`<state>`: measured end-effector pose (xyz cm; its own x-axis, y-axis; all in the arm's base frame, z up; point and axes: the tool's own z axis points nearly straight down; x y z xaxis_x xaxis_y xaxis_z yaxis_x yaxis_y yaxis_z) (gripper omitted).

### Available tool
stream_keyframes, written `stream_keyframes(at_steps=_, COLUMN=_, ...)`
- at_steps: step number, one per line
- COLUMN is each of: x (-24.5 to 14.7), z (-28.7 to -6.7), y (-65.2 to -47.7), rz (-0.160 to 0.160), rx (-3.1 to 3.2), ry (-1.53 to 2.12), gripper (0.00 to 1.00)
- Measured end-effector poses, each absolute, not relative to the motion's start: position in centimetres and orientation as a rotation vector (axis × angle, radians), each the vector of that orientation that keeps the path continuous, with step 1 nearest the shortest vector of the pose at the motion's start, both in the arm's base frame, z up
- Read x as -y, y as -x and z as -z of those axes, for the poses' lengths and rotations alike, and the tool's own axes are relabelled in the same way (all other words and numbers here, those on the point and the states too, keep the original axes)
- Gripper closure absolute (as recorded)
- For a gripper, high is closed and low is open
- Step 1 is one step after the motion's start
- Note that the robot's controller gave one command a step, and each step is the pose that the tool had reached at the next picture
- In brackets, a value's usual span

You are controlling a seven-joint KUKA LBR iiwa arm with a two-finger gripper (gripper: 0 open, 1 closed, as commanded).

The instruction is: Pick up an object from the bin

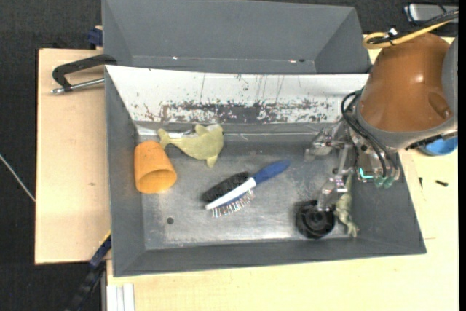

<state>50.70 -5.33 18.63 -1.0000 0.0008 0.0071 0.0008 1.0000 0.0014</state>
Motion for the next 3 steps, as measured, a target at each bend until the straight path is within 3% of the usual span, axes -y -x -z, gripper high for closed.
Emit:
stream_keyframes(at_steps=1, x=1.2, z=-7.1, y=-56.6, rz=0.001, rx=3.137, ry=-0.251, gripper=0.0)
stream_keyframes(at_steps=2, x=1.2, z=-7.5, y=-56.8, rz=0.002, rx=3.146, ry=-0.251, gripper=1.0)
stream_keyframes(at_steps=3, x=1.8, z=-24.9, y=-56.5, rz=-0.003, rx=3.142, ry=-0.295, gripper=1.0)
